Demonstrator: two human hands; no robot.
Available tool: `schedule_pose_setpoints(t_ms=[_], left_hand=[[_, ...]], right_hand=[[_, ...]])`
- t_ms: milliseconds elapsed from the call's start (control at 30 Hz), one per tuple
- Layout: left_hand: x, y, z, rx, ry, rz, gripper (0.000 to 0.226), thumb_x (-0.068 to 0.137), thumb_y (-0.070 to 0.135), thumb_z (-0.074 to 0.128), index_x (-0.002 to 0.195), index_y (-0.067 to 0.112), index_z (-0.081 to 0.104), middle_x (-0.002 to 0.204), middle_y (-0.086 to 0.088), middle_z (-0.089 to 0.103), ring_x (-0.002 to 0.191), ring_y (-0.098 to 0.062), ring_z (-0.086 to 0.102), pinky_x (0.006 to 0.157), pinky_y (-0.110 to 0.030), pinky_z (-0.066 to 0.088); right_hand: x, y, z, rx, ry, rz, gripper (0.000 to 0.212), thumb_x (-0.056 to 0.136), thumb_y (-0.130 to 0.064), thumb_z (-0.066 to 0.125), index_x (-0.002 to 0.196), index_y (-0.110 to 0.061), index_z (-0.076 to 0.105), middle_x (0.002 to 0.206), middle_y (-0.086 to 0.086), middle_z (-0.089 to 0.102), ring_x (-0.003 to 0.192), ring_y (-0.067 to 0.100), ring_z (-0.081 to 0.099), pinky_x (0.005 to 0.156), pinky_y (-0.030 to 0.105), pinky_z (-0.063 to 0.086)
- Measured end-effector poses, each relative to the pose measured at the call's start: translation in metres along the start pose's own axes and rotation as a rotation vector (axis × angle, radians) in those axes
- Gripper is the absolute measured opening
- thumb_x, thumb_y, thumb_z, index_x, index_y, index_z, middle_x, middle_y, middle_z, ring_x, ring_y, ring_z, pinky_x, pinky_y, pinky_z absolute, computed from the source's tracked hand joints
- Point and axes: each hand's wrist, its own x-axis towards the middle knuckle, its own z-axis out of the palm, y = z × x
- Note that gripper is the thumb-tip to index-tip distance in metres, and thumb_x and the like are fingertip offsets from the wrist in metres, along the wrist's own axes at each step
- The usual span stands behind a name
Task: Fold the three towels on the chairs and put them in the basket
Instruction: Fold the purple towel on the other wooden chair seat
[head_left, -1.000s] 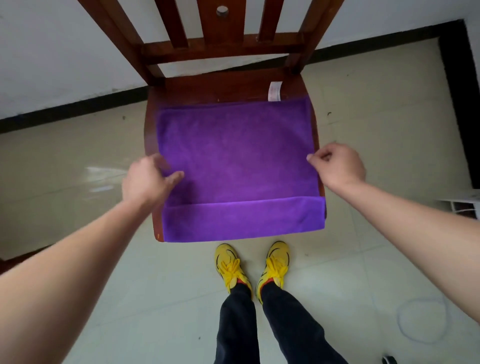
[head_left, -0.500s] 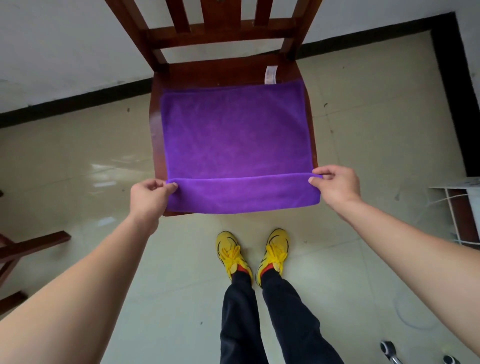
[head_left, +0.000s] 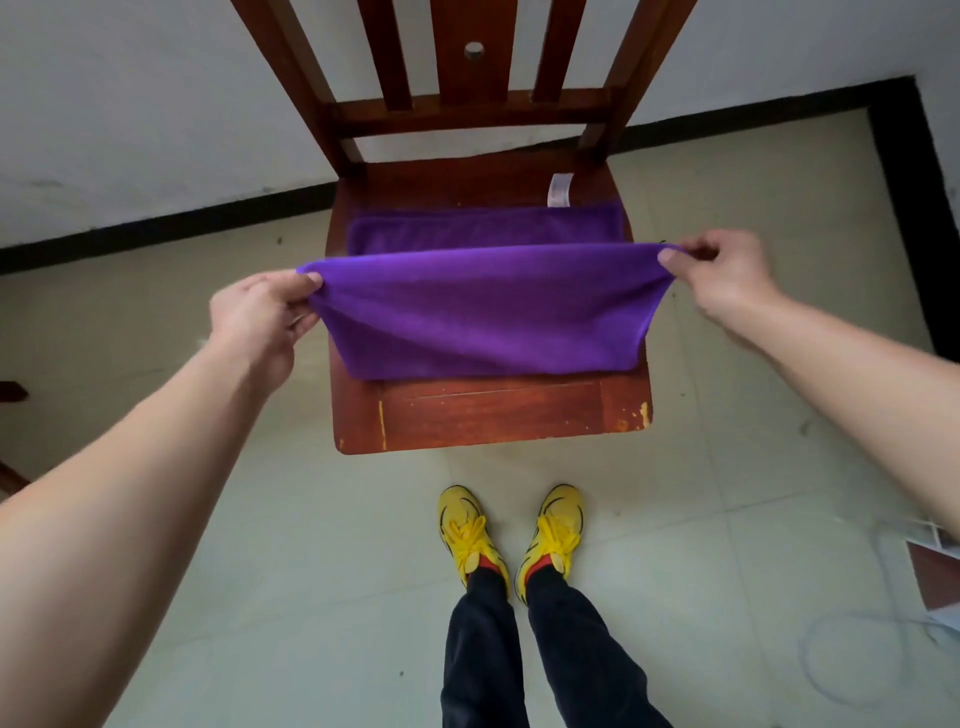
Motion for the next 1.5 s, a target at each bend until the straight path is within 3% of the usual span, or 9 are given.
schedule_pose_setpoints(t_ms=[233, 400, 533, 667, 767, 900, 1000, 1233, 1500], left_hand=[[0.067, 0.009, 0.042, 0.089, 0.017, 0.003, 0.012, 0.083, -0.001, 0.062, 0.09, 0.008, 0.063, 0.084, -0.004, 0.067, 0.068, -0.013, 0.066, 0.072, -0.025, 0.055], [0.097, -0.003, 0.067, 0.183, 0.098, 0.027, 0.026, 0.082, 0.0, 0.062, 0.106, 0.009, 0.065, 0.086, -0.006, 0.066, 0.06, -0.011, 0.061, 0.048, -0.018, 0.045], [0.091, -0.023, 0.065, 0.804, 0.224, 0.406, 0.033, 0.079, 0.01, 0.057, 0.11, 0.015, 0.066, 0.113, -0.01, 0.061, 0.1, -0.025, 0.06, 0.082, -0.027, 0.048], [0.065, -0.057, 0.067, 1.296, -0.102, 0.857, 0.038, 0.085, 0.022, 0.06, 0.121, 0.013, 0.061, 0.136, -0.021, 0.046, 0.123, -0.04, 0.044, 0.098, -0.045, 0.04], [0.071, -0.075, 0.065, 1.543, -0.178, 0.797, 0.055, 0.094, 0.041, 0.048, 0.145, 0.022, 0.038, 0.156, -0.019, 0.022, 0.144, -0.039, 0.019, 0.111, -0.05, 0.024], [0.083, -0.087, 0.053, 1.633, -0.156, 0.801, 0.065, 0.097, 0.054, 0.026, 0.154, 0.026, 0.01, 0.161, -0.014, 0.001, 0.149, -0.032, -0.001, 0.119, -0.049, 0.009], [0.084, -0.093, 0.053, 1.651, -0.135, 0.775, 0.068, 0.097, 0.057, 0.02, 0.154, 0.025, 0.004, 0.162, -0.013, -0.003, 0.149, -0.03, -0.006, 0.12, -0.049, 0.006], [0.07, -0.105, 0.048, 1.683, -0.101, 0.763, 0.072, 0.095, 0.06, 0.013, 0.154, 0.019, 0.007, 0.16, -0.018, 0.002, 0.148, -0.035, 0.0, 0.118, -0.052, 0.008], [0.036, -0.143, 0.029, 1.626, -0.06, 0.719, 0.073, 0.094, 0.058, 0.019, 0.153, 0.015, 0.017, 0.159, -0.021, 0.009, 0.148, -0.036, 0.005, 0.118, -0.053, 0.012]], right_hand=[[0.069, -0.024, 0.029, -0.075, -0.037, 0.019, 0.015, 0.091, -0.02, 0.063, 0.103, -0.013, 0.069, 0.096, 0.005, 0.066, 0.09, 0.02, 0.063, 0.079, 0.029, 0.051], [0.097, -0.016, 0.056, -0.196, 0.018, 0.015, 0.022, 0.091, -0.026, 0.063, 0.11, -0.016, 0.066, 0.11, 0.005, 0.067, 0.098, 0.022, 0.064, 0.083, 0.033, 0.053], [0.078, -0.024, 0.064, -0.39, 0.166, -0.247, 0.027, 0.093, -0.029, 0.055, 0.118, -0.021, 0.061, 0.119, 0.004, 0.06, 0.105, 0.021, 0.059, 0.08, 0.031, 0.045], [0.032, -0.027, 0.092, -0.356, -0.055, -0.499, 0.031, 0.093, -0.026, 0.055, 0.123, -0.019, 0.059, 0.122, 0.007, 0.056, 0.11, 0.025, 0.054, 0.086, 0.034, 0.046], [0.024, -0.006, 0.105, -0.605, -0.194, -0.487, 0.056, 0.097, -0.039, 0.047, 0.147, -0.018, 0.036, 0.156, 0.011, 0.027, 0.144, 0.029, 0.022, 0.11, 0.048, 0.03], [0.044, 0.041, 0.084, -0.788, -0.191, -0.404, 0.073, 0.096, -0.061, 0.021, 0.154, -0.02, 0.007, 0.163, 0.008, 0.002, 0.15, 0.026, 0.003, 0.118, 0.05, 0.018], [0.049, 0.055, 0.067, -0.792, -0.182, -0.282, 0.076, 0.094, -0.065, 0.014, 0.154, -0.019, 0.007, 0.162, 0.014, 0.009, 0.149, 0.03, 0.008, 0.117, 0.052, 0.019], [0.014, 0.035, 0.075, -0.28, 0.031, -0.034, 0.062, 0.085, -0.049, 0.063, 0.134, -0.015, 0.046, 0.127, 0.009, 0.053, 0.112, 0.03, 0.056, 0.091, 0.042, 0.048], [-0.003, 0.032, 0.075, -0.379, -0.038, 0.126, 0.063, 0.077, -0.054, 0.072, 0.123, -0.015, 0.056, 0.114, 0.007, 0.066, 0.103, 0.033, 0.063, 0.079, 0.035, 0.049]])
